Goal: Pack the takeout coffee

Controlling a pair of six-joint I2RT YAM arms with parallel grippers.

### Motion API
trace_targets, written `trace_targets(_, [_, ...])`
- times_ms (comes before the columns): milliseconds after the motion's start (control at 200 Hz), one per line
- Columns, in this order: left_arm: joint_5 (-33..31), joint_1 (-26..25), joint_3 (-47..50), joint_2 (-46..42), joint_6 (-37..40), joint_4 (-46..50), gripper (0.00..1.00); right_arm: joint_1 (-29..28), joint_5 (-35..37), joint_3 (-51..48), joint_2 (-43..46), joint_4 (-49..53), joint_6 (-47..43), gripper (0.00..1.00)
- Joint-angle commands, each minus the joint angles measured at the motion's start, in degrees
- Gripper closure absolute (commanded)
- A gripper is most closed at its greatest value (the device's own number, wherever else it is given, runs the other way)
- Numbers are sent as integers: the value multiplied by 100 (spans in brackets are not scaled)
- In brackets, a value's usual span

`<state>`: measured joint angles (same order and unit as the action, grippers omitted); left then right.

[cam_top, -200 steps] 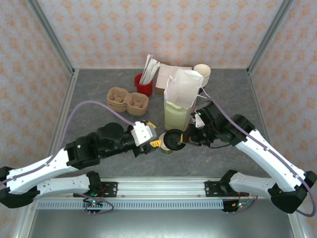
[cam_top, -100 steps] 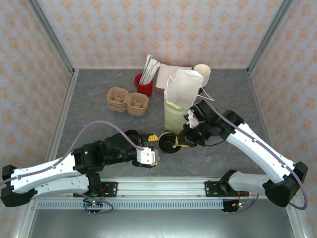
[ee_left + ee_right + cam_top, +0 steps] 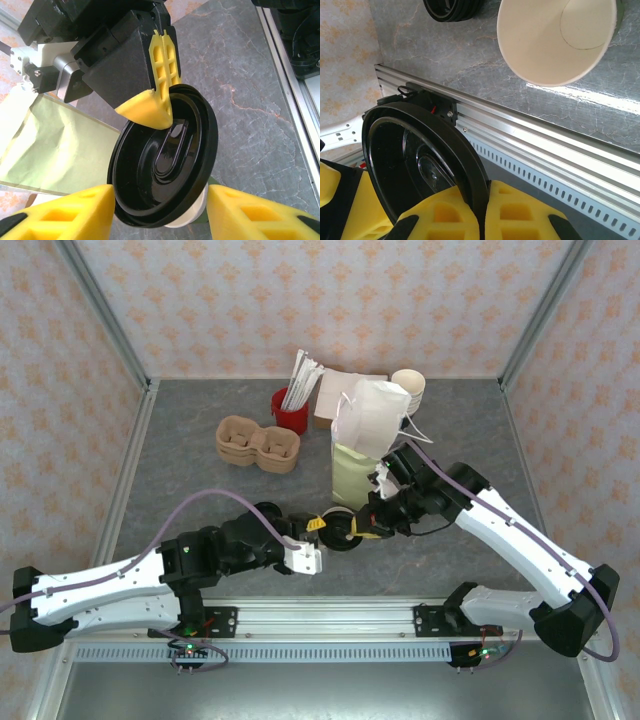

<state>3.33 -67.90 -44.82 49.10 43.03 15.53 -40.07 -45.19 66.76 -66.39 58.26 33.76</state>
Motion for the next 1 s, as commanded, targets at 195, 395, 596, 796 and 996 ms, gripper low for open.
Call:
trace_targets(195, [-273, -51, 38, 86, 182, -115, 53, 17, -172, -76, -80, -124, -61, 100])
trace_targets(395, [-264, -57, -17, 201, 284, -26, 54, 17, -365, -121, -60, -210, -66, 100])
trace_targets(596, [-328, -57, 2, 223, 284, -24, 58, 17, -342, -188, -38, -157, -80, 100])
trace_targets(796, [-329, -57, -51, 214, 234, -23, 76, 17, -341, -167, -7, -201, -58, 100])
trace_targets(996, [-334, -52, -65, 197, 98, -113, 86, 17, -171, -137, 37, -157, -38, 88])
